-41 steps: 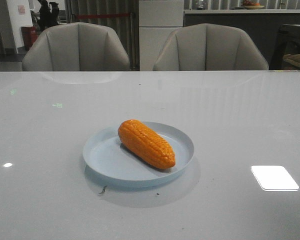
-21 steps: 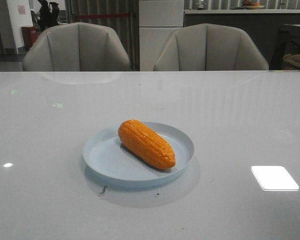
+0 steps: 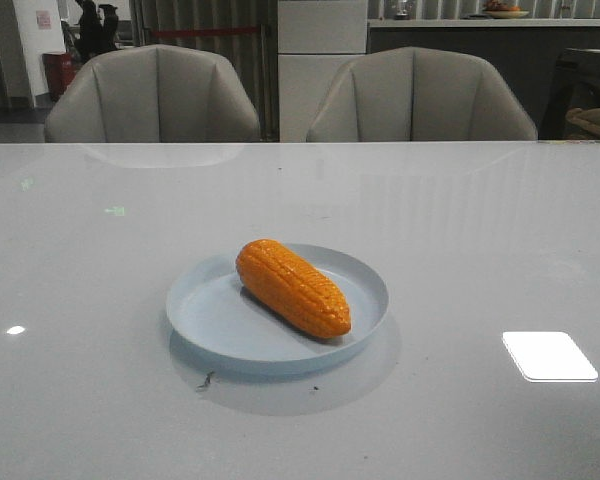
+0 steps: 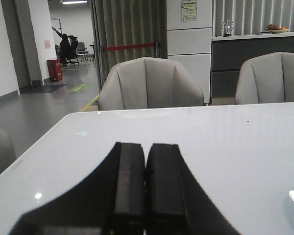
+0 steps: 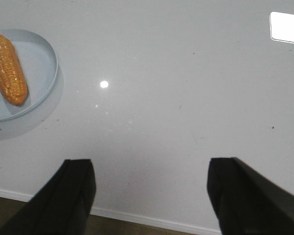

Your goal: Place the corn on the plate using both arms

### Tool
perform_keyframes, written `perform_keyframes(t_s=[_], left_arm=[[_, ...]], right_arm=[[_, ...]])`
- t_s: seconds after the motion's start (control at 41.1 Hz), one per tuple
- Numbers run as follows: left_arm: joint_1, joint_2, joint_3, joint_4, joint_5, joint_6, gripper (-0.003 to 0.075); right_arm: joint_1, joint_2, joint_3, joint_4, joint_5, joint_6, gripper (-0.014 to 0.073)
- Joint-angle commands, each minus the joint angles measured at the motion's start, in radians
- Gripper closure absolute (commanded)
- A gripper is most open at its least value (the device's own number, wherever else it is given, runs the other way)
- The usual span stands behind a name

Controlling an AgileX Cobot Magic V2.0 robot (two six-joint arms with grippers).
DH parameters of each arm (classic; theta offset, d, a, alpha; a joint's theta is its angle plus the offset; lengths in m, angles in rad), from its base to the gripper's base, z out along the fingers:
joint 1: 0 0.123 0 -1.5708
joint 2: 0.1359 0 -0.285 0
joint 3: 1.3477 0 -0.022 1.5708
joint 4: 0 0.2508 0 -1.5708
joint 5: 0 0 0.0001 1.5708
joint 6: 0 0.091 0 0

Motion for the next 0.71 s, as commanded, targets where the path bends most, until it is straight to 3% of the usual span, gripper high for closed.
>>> perform_keyframes(t_s=[0.0, 0.389, 0.487, 0.681], left_arm=[[0.000, -0.019, 0.036, -0.008, -0.080, -0.004, 0.0624], [0.000, -0.019, 0.036, -0.008, -0.080, -0.004, 0.0624], [0.000, -0.019, 0.036, -0.008, -0.080, -0.004, 0.0624], [0.000, -0.019, 0.036, -0.008, -0.080, -0.004, 0.0624]], right_arm=[[-0.005, -0.001, -0.027, 0.002, -0.067, 0.000, 0.0013], [-0.006, -0.023, -0.027, -0.047, -0.086, 0.000, 0.0031], [-0.006, -0.047, -0.027, -0.047, -0.091, 0.000, 0.0111], [-0.006, -0.136, -0.002, -0.047, -0.111, 0.000, 0.0379]])
